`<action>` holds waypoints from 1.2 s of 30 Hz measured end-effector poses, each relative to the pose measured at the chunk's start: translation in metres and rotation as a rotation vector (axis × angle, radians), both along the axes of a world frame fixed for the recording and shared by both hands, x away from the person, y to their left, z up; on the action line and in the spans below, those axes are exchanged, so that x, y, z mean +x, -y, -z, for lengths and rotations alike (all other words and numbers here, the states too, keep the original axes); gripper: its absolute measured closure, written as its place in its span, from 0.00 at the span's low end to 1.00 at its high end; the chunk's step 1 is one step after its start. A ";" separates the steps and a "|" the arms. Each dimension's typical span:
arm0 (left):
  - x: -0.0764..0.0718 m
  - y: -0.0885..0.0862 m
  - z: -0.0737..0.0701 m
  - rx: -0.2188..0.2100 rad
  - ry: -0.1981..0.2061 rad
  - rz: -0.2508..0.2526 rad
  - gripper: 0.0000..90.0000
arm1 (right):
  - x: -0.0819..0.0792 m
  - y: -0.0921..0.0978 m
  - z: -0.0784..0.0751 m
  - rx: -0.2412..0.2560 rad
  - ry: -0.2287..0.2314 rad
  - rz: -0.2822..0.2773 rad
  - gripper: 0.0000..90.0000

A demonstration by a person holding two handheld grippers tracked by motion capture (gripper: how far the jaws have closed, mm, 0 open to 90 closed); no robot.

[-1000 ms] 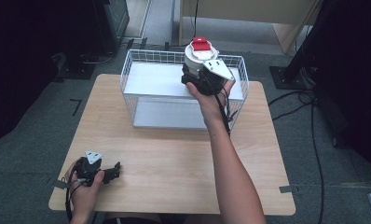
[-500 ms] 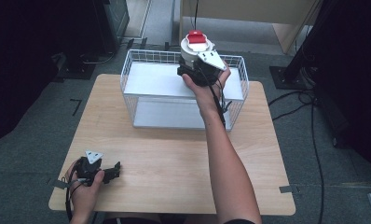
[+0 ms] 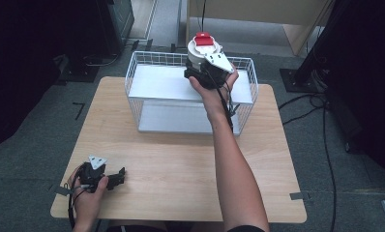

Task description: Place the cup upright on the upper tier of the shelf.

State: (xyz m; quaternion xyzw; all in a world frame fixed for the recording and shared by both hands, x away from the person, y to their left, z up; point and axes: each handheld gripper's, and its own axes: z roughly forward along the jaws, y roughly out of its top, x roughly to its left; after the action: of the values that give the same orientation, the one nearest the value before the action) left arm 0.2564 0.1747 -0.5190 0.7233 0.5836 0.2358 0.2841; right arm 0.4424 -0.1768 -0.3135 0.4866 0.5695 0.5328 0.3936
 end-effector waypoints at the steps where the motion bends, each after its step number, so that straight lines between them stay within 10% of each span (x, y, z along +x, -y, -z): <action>1: 0.000 0.000 0.000 0.000 0.001 0.000 0.01 | -0.001 0.000 0.000 0.006 -0.004 -0.001 0.12; 36: 0.000 0.000 0.000 0.003 0.000 0.002 0.01 | -0.050 0.023 0.018 0.041 -0.011 -0.093 0.00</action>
State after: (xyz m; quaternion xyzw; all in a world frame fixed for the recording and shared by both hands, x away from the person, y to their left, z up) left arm 0.2564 0.1748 -0.5190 0.7242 0.5827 0.2363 0.2832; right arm 0.3926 -0.2001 -0.3317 0.4704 0.5828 0.5593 0.3553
